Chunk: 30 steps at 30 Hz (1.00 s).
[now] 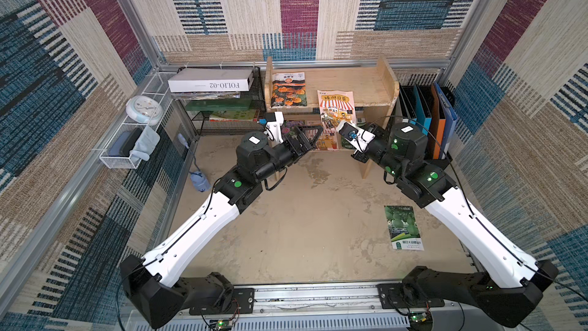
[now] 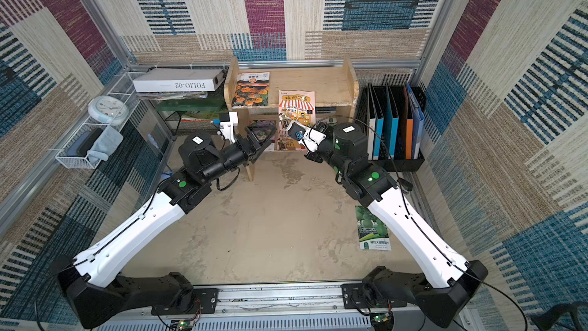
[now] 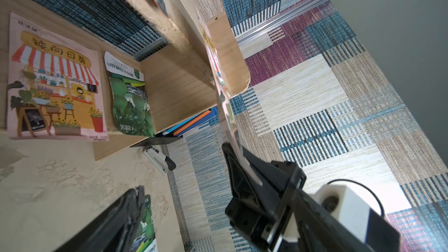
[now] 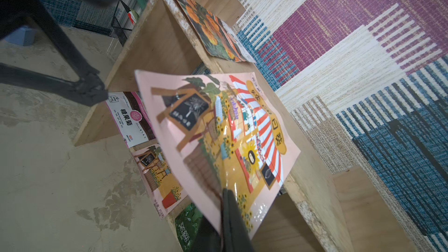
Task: Take the seed bag off the shelf
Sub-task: Pick up the seed packet from the shelf.
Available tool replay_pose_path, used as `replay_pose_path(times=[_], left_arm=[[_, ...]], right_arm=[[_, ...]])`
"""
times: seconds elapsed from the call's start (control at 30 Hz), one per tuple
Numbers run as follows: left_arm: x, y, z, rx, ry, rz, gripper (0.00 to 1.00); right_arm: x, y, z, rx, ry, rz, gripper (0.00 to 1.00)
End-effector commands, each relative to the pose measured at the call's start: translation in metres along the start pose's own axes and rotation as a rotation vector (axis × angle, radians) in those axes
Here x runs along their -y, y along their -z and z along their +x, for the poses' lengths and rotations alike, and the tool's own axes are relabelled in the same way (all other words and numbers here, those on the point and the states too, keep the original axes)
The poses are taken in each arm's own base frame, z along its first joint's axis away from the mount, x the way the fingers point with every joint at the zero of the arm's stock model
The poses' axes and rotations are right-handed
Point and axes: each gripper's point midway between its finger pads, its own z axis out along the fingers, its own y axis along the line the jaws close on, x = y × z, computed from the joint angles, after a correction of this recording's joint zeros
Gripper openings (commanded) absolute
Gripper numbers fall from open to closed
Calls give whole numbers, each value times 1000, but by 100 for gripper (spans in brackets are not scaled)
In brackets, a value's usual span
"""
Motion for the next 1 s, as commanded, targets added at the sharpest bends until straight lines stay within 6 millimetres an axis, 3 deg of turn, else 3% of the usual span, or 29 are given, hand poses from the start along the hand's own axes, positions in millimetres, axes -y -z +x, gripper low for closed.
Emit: replay_pose_path(times=[0.0, 0.23, 0.33, 0.57, 0.8, 0.97], left_arm=[[21, -13, -9, 8, 36, 100, 100], [21, -38, -6, -53, 68, 116, 100], [19, -42, -4, -74, 65, 107, 95], [15, -45, 1, -107, 57, 86, 64], [8, -46, 5, -124, 63, 63, 40], [2, -47, 8, -134, 71, 46, 15]], right_arm=[[-2, 4, -3, 19, -19, -9, 0], [-14, 7, -3, 28, -10, -51, 0], [-19, 10, -2, 37, 1, -71, 0], [-26, 14, 2, 30, 12, -87, 0], [-24, 18, 0, 36, 10, -86, 0], [-22, 21, -1, 38, 7, -82, 0]])
